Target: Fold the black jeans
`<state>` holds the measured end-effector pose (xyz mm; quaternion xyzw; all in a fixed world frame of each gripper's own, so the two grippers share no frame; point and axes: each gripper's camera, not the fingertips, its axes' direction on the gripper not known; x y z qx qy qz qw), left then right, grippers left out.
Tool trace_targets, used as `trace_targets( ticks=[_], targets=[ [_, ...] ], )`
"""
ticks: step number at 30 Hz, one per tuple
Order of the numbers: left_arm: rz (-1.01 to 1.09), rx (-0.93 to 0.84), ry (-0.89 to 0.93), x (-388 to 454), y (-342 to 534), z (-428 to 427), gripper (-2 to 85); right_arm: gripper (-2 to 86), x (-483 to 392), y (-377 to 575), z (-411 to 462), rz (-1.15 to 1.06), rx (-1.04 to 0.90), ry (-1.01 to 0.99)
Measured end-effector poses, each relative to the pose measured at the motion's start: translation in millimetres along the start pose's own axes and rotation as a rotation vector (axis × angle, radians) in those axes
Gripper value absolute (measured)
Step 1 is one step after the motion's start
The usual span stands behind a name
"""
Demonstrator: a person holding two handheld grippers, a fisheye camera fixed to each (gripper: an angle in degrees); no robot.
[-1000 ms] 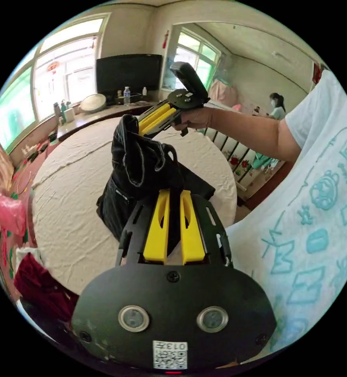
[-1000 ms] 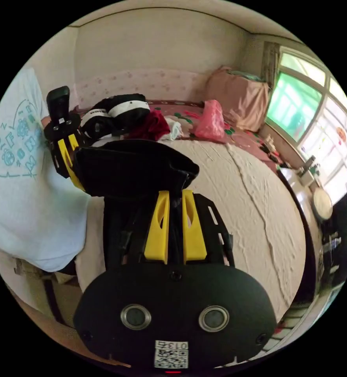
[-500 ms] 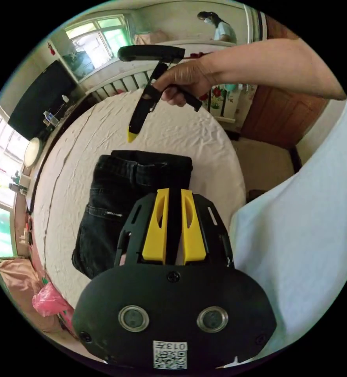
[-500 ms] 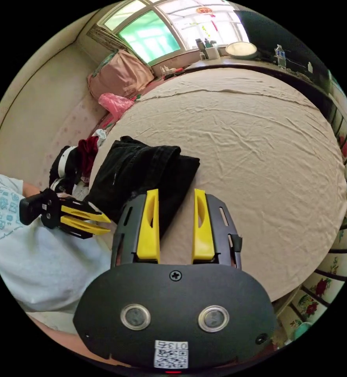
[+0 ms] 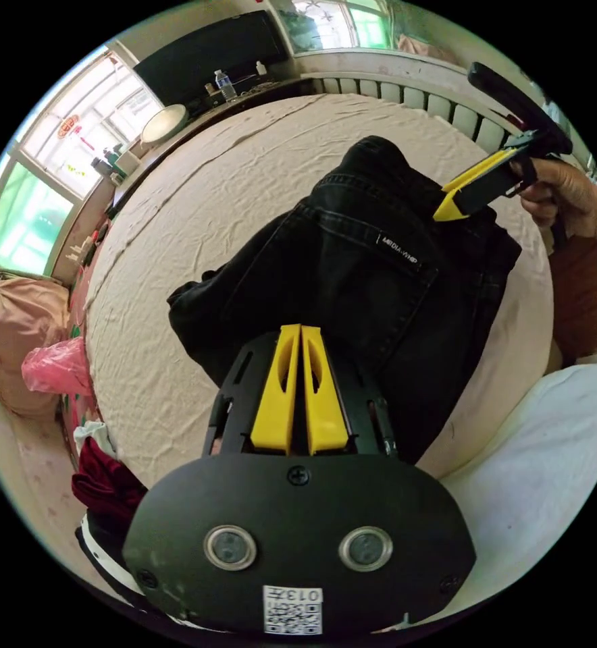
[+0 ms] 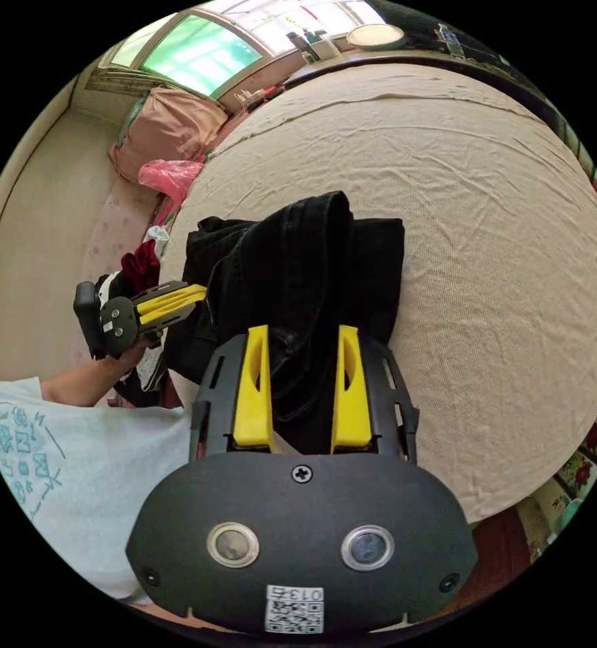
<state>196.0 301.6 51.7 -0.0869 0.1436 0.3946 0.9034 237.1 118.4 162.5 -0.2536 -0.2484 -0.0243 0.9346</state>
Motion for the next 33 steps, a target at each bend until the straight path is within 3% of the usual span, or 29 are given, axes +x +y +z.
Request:
trace_targets(
  ticks=[6,9,12,14,18,24,26,29,31,33],
  targets=[
    [0.006,0.115,0.095,5.4,-22.9,-33.8,0.1,4.5,-37.1,28.2,-48.1,-0.119,0.096,0.144],
    [0.063,0.038,0.107,16.9,-34.9,0.6,-0.1,4.9,-14.0,45.5,-37.9,-0.057,0.075,0.216],
    [0.054,0.015,0.141,11.1,-40.8,14.4,-0.2,6.9,8.4,48.9,-28.2,-0.05,0.062,0.109],
    [0.032,0.018,0.133,2.2,-42.6,6.6,-0.2,7.9,4.0,51.3,-45.3,-0.04,0.059,0.156],
    [0.048,0.159,0.078,-8.0,-58.2,-17.0,-0.3,4.6,-53.4,73.7,-80.2,-0.223,0.208,0.326],
    [0.089,0.021,0.059,-17.8,-99.2,52.4,-0.3,2.1,-71.5,77.2,-2.3,-0.295,-0.046,0.495],
    [0.059,0.036,0.119,-31.5,-97.3,61.5,-0.3,1.3,-62.9,88.0,-1.9,-0.293,0.017,0.462],
    [-0.032,0.036,0.174,-54.8,-99.8,54.1,-0.3,0.4,-61.0,79.9,-22.0,-0.268,-0.064,0.403],
    [-0.058,0.141,0.15,-67.2,-92.2,33.3,-0.3,0.0,-71.0,76.9,-63.1,-0.283,0.155,0.411],
    [-0.077,0.164,0.067,-82.3,-88.8,27.3,-0.3,-0.1,-73.7,65.2,-77.7,-0.29,0.242,0.462]
  ],
)
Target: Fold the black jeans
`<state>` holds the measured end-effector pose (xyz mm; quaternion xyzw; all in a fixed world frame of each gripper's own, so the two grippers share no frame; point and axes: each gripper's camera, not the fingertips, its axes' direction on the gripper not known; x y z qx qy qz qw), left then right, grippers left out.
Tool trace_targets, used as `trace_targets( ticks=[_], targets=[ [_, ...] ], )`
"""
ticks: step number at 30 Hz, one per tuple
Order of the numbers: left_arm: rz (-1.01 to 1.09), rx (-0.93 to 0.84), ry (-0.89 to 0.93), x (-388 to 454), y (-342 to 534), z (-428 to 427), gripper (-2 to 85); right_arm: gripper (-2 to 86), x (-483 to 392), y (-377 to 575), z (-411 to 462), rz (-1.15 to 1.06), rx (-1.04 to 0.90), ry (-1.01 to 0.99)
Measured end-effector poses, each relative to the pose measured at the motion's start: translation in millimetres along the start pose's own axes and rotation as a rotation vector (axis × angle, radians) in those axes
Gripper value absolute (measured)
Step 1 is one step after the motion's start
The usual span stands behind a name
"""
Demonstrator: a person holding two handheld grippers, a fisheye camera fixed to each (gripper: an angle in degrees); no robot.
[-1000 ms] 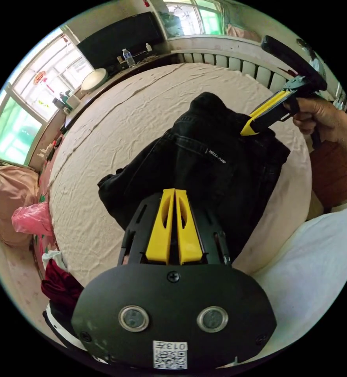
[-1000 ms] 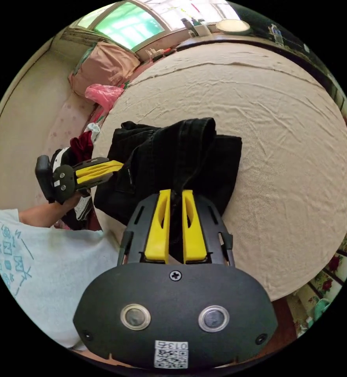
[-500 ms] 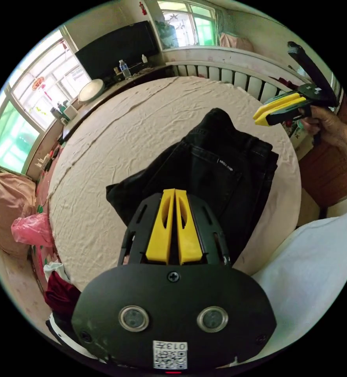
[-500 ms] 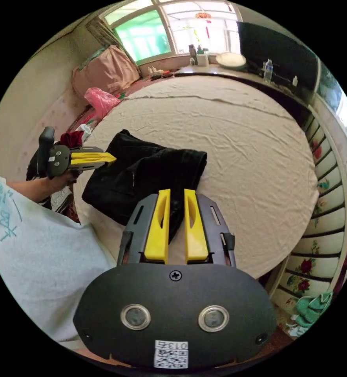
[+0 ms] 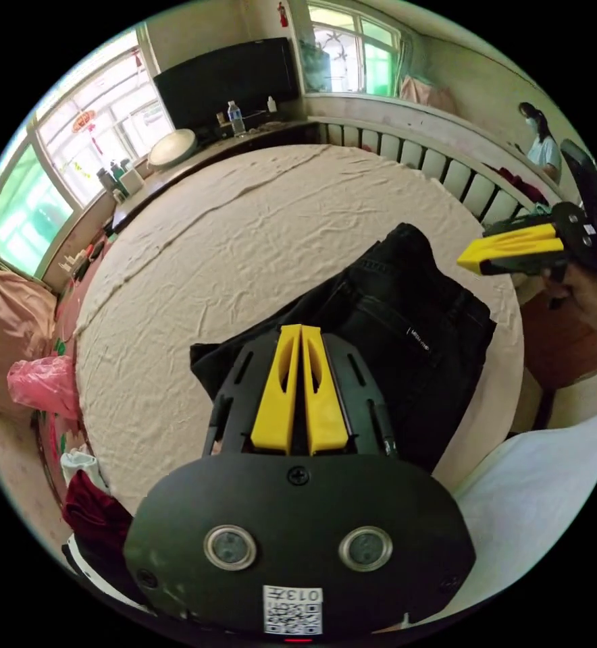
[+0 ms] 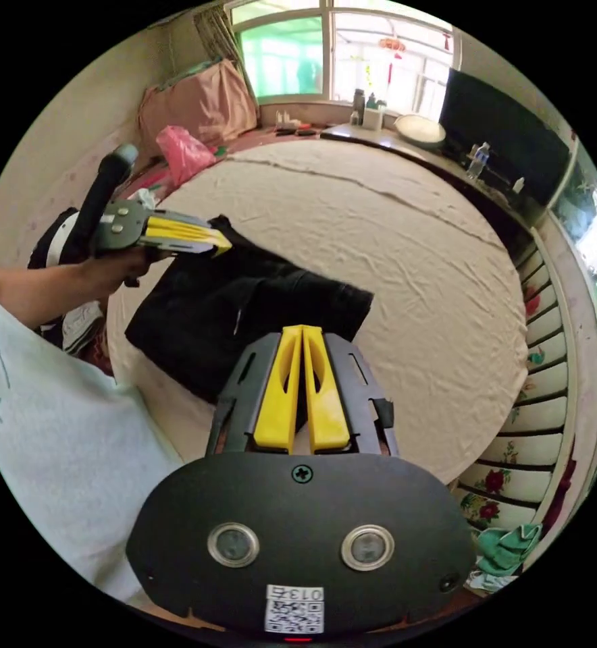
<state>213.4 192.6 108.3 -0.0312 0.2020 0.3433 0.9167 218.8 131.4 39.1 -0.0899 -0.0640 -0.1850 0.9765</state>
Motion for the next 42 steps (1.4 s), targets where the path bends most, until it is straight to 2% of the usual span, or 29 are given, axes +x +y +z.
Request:
trace_targets(
  ticks=[3,6,7,9,12,15,17,19,21,24,26,28,31,34,37,38,42],
  targets=[
    [-0.03,-0.09,-0.031,-24.6,-2.9,29.5,-0.3,-0.1,9.8,-22.8,20.1,-0.018,0.035,0.071],
    [-0.001,-0.144,-0.026,-44.6,1.2,67.1,-0.3,0.0,22.0,-28.9,67.6,-0.064,-0.084,0.122],
    [0.0,-0.138,-0.018,-48.5,2.6,71.7,-0.3,0.0,32.5,-24.0,85.4,-0.066,-0.134,0.101],
    [-0.038,-0.13,0.019,-66.4,3.5,85.1,-0.2,0.2,51.3,-19.9,89.0,-0.003,-0.108,0.02],
    [-0.084,-0.126,0.051,-88.8,3.6,94.1,0.1,0.7,61.6,-24.3,86.9,-0.013,-0.152,0.011],
    [-0.168,-0.056,0.05,-124.3,15.4,78.6,0.9,2.1,88.9,-13.5,57.4,0.073,-0.038,-0.087],
    [-0.244,0.002,0.044,-152.6,32.7,65.8,2.4,6.9,113.1,3.5,39.0,0.155,0.04,-0.152],
    [-0.333,0.008,0.125,-184.2,53.1,67.3,7.4,10.0,143.2,28.1,34.6,0.24,0.058,-0.259],
    [-0.402,-0.056,0.245,-217.7,76.3,90.0,10.1,11.4,159.1,42.8,43.0,0.28,0.034,-0.316],
    [-0.471,-0.077,0.365,-245.2,92.9,118.9,10.7,13.2,179.1,56.3,63.5,0.349,0.01,-0.476],
    [-0.512,-0.062,0.431,-260.4,96.7,131.0,10.6,13.9,183.3,57.3,73.4,0.347,-0.024,-0.507],
    [-0.51,-0.058,0.441,-272.7,96.5,137.7,11.0,14.7,190.9,57.6,78.9,0.366,-0.013,-0.584],
    [-0.477,-0.074,0.465,-287.3,94.8,150.6,12.1,15.3,201.1,57.7,79.6,0.374,-0.001,-0.597],
    [-0.486,-0.071,0.506,-303.9,92.6,166.2,12.7,15.2,205.6,52.8,89.8,0.349,-0.068,-0.595],
    [-0.471,-0.092,0.599,-315.4,88.7,185.6,13.4,14.6,210.4,48.0,98.1,0.343,-0.099,-0.609],
    [-0.484,-0.114,0.581,-320.1,88.7,195.4,13.7,14.4,211.4,47.4,98.4,0.34,-0.097,-0.601],
    [-0.549,-0.121,0.7,-340.1,85.7,227.3,13.5,14.0,214.0,36.9,100.5,0.313,-0.132,-0.589]
  ],
)
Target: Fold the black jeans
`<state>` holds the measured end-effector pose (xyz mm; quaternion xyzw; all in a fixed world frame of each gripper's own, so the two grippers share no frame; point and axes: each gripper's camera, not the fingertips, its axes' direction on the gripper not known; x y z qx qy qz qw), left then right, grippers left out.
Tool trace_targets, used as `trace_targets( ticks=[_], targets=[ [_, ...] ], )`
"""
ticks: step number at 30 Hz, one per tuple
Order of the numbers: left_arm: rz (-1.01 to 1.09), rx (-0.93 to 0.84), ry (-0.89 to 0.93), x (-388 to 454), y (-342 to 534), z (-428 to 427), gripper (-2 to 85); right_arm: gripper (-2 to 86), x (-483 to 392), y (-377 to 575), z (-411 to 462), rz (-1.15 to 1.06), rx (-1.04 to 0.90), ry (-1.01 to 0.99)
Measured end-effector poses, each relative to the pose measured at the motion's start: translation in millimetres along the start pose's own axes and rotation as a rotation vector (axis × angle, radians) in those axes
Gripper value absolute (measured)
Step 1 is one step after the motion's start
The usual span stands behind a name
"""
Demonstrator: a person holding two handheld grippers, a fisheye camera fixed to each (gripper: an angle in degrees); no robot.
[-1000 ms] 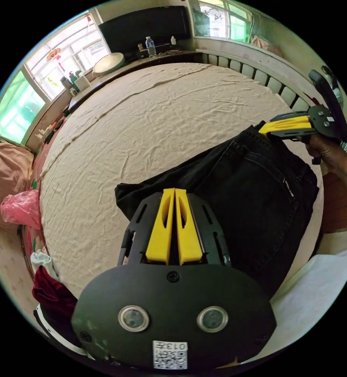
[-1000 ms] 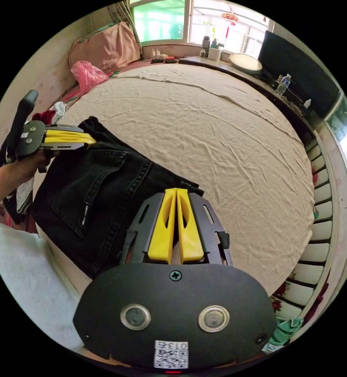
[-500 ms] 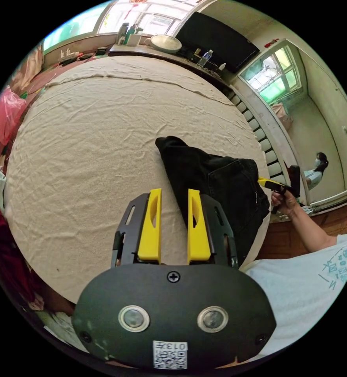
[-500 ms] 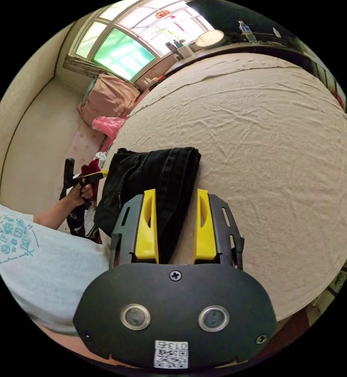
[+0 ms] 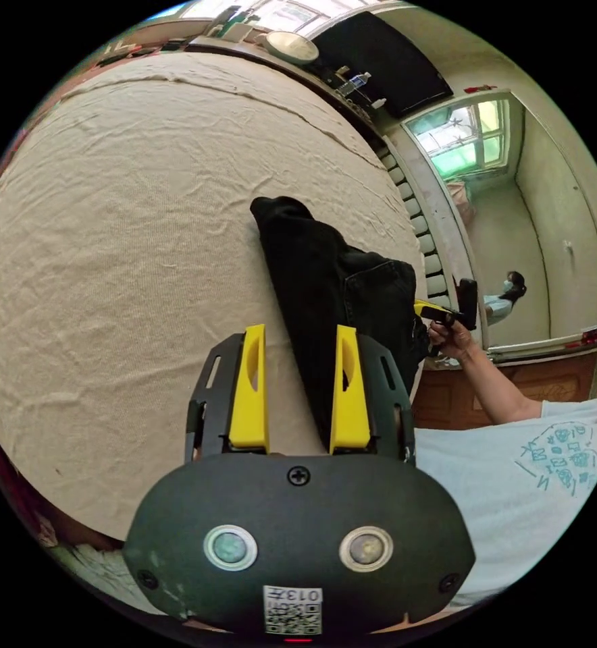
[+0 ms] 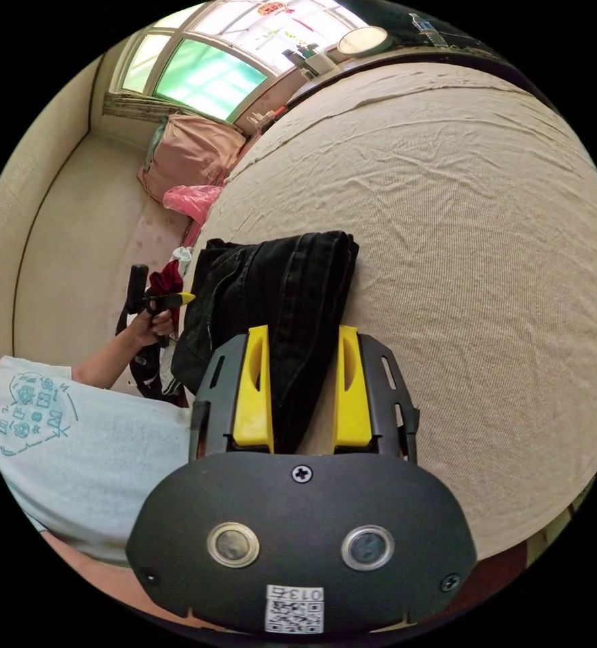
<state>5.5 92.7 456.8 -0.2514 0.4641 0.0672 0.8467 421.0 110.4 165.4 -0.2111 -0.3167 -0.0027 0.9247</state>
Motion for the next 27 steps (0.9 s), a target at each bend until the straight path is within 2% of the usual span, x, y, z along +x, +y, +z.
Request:
trace_targets(
  ticks=[5,11,13,16,19,23,27],
  targets=[
    [0.012,-0.076,-0.036,-3.1,-23.6,20.2,11.6,12.4,-6.6,-9.5,5.9,-0.002,-0.014,0.066],
    [0.012,-0.063,-0.03,-6.7,-41.9,18.1,7.1,5.6,-39.2,-20.3,9.8,-0.069,-0.01,0.204],
    [0.025,-0.05,-0.036,0.4,-45.7,12.3,6.4,4.0,-58.4,-20.2,7.8,-0.082,0.022,0.261],
    [0.054,0.037,0.097,16.3,-48.9,-10.1,5.9,3.0,-88.8,-18.1,-8.1,-0.134,0.087,0.298],
    [0.117,0.099,0.106,37.4,-72.5,-27.9,5.8,2.5,-105.6,-24.1,-35.2,-0.173,0.185,0.348],
    [0.241,0.154,0.149,70.3,-145.6,-32.6,5.8,2.0,-98.8,-58.1,-77.7,-0.169,0.28,0.392],
    [0.338,0.169,0.155,109.6,-255.7,-12.6,5.9,1.5,-74.6,-124.2,-121.5,-0.199,0.328,0.552]
  ],
)
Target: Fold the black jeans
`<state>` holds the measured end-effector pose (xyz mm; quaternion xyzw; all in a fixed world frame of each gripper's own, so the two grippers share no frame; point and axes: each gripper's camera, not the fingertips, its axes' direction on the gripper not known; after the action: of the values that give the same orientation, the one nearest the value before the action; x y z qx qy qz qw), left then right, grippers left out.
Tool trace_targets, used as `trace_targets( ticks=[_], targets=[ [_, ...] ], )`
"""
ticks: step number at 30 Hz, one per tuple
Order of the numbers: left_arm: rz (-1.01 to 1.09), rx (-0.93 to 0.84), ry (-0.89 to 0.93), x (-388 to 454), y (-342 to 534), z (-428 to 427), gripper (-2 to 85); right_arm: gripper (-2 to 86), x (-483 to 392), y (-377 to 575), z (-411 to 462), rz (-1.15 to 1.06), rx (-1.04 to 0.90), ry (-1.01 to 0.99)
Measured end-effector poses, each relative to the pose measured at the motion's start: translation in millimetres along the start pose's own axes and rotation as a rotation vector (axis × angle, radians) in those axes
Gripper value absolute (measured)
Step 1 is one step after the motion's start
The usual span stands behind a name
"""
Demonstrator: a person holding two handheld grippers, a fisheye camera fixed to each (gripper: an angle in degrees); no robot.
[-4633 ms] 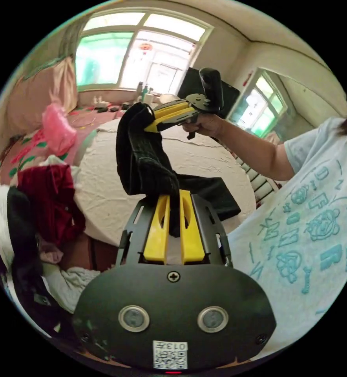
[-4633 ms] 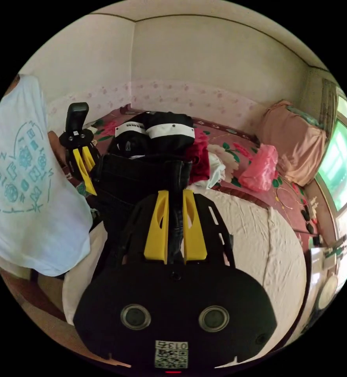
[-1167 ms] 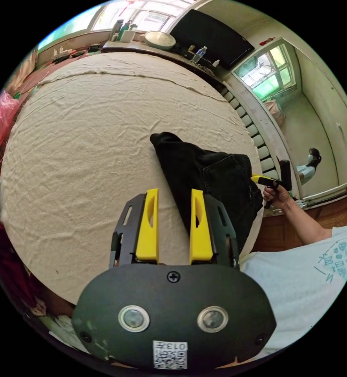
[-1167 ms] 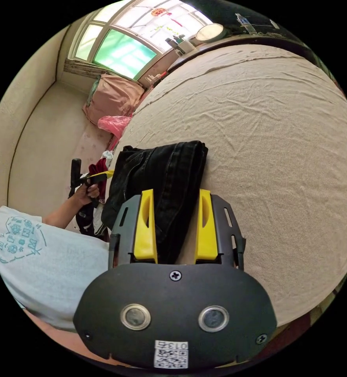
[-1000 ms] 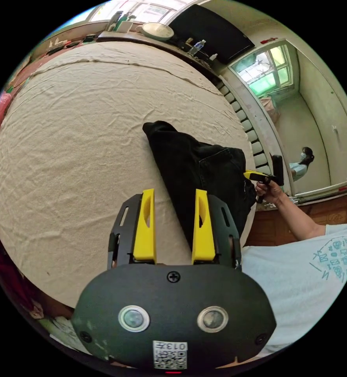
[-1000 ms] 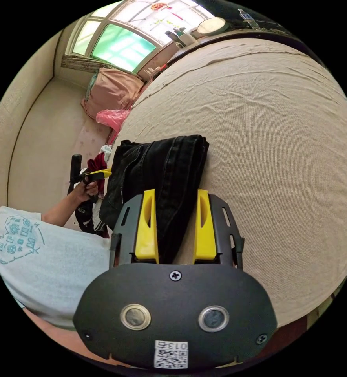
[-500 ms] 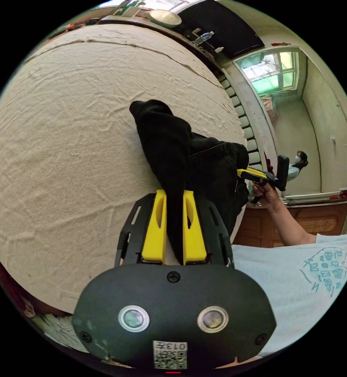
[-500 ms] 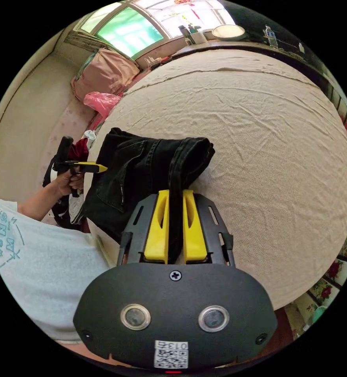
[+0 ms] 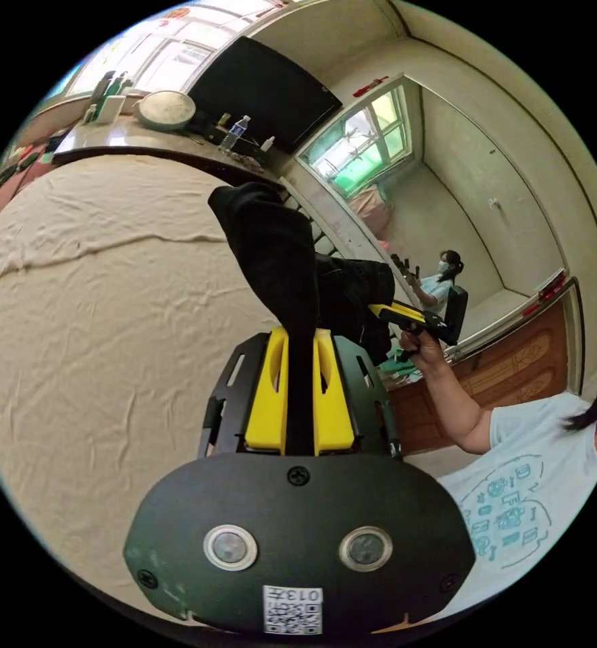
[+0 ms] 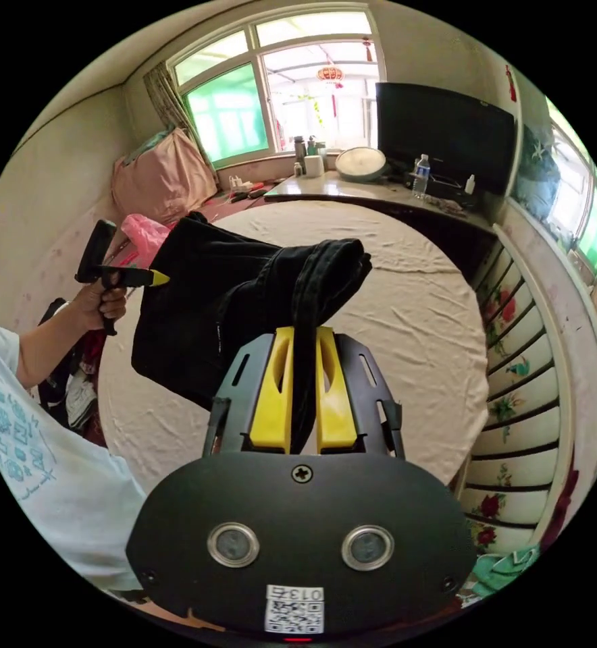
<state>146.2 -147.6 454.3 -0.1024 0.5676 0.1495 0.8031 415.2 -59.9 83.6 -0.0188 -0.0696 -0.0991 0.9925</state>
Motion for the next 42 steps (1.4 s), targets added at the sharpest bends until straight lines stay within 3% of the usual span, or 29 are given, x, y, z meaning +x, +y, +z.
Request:
trace_targets(
  ticks=[9,21,26,32,34,38,42],
  targets=[
    [-0.033,-0.059,-0.087,-36.2,-168.5,133.9,6.0,1.5,138.2,-115.8,98.9,0.121,-0.119,0.118],
    [-0.124,-0.096,-0.352,-56.2,-180.8,197.6,7.7,6.7,153.9,-132.5,224.3,0.131,-0.259,0.255],
    [-0.093,-0.099,-0.409,-29.3,-167.2,173.2,8.6,11.3,138.3,-125.5,218.7,0.181,-0.223,0.295],
    [0.088,-0.03,-0.637,39.2,-87.2,95.4,6.0,11.6,63.2,-88.5,128.0,0.149,0.128,0.431],
    [0.126,-0.009,-0.684,62.5,-43.2,68.3,3.0,6.1,-4.4,-63.1,100.8,0.031,0.279,0.378],
    [0.118,-0.002,-0.66,102.1,75.7,-1.1,0.2,0.9,-106.1,-34.8,94.8,-0.065,0.26,0.307],
    [-0.04,0.007,-0.691,128.2,200.4,-88.7,-0.1,0.3,-227.6,-21.3,97.7,-0.173,0.262,0.205]
  ],
)
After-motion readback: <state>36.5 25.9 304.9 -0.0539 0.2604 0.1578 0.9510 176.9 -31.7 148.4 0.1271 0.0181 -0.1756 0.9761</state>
